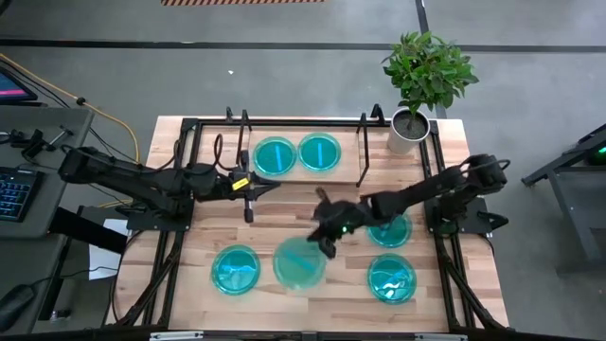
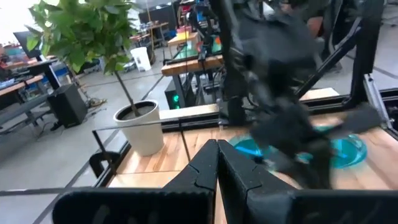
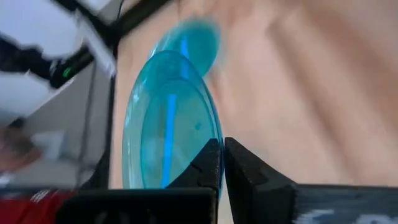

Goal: Place and stack plates onto a shelf
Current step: Stack the blue plate on top of the blue plate on the shelf

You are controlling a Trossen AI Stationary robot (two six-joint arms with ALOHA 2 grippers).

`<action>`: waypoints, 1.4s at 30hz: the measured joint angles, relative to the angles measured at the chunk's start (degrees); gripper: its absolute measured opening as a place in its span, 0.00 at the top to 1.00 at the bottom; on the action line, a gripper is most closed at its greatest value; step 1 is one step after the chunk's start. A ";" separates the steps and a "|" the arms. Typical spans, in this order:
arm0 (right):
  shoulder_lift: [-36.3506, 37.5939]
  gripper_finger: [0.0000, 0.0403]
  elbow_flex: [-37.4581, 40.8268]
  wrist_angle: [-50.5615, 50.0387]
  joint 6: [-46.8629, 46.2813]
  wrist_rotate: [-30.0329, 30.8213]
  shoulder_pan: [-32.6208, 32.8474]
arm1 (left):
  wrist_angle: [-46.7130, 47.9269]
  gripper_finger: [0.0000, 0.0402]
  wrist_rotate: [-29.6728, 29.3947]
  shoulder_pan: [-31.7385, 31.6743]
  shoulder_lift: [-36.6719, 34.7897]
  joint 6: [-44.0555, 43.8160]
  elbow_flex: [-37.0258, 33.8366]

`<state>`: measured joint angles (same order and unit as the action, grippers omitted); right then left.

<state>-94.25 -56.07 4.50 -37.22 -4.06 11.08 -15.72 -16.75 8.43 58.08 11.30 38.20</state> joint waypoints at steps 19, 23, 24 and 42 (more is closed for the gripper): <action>9.90 1.00 -0.11 -2.23 16.78 30.60 -24.79 | -1.23 1.00 -0.61 2.93 -0.02 4.89 0.00; 9.92 1.00 -0.12 -2.69 18.90 31.67 -27.56 | -1.17 1.00 -0.68 2.93 -0.02 4.89 0.00; 9.92 1.00 -0.37 -3.69 19.58 32.67 -27.83 | -1.17 1.00 -0.68 2.93 -0.02 4.93 0.00; 3.07 1.00 -7.19 -13.91 20.76 31.40 -30.27 | -1.23 1.00 -0.66 2.93 -0.02 4.86 0.00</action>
<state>-91.18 -63.26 -9.42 -16.47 27.34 -19.19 -16.95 -17.41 11.35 58.06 16.16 38.20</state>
